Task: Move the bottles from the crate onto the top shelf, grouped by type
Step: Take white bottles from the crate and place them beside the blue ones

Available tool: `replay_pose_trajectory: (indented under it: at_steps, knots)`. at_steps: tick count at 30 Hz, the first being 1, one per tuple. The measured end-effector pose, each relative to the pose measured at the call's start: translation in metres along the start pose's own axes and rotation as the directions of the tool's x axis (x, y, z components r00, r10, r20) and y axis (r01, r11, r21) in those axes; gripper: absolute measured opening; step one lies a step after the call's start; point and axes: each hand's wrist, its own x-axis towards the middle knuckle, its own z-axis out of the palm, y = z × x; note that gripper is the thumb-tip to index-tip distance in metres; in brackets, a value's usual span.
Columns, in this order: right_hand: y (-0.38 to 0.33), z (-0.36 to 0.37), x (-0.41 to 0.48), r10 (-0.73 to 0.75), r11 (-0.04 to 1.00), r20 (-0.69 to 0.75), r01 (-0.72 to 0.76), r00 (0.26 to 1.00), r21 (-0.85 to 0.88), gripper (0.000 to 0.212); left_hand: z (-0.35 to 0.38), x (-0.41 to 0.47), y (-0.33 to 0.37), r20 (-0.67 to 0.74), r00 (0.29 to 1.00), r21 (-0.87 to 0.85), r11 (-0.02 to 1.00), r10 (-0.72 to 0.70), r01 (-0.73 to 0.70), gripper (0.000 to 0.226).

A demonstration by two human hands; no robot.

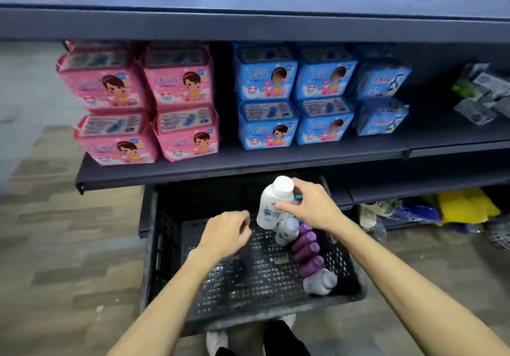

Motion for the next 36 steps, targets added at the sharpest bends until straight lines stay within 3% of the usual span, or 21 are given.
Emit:
replay_pose_trajectory:
  at_steps: [13,24,36]
  knots:
    - [-0.119,-0.100,0.005,-0.234,0.966,-0.264,0.255,0.936,0.048,0.042,-0.168,0.023,0.024,-0.239,0.953,0.096,0.981,0.187,-0.168,0.007]
    - [-0.210,-0.189,0.022,-0.393,0.898,-0.361,0.438,0.846,0.048,0.038,-0.299,0.027,0.071,-0.445,0.823,0.319,0.921,0.354,-0.224,0.013]
    - [-0.268,-0.251,0.036,-0.527,0.819,-0.436,0.572,0.729,-0.032,0.035,-0.363,0.033,0.092,-0.587,0.706,0.353,0.910,0.397,-0.218,0.007]
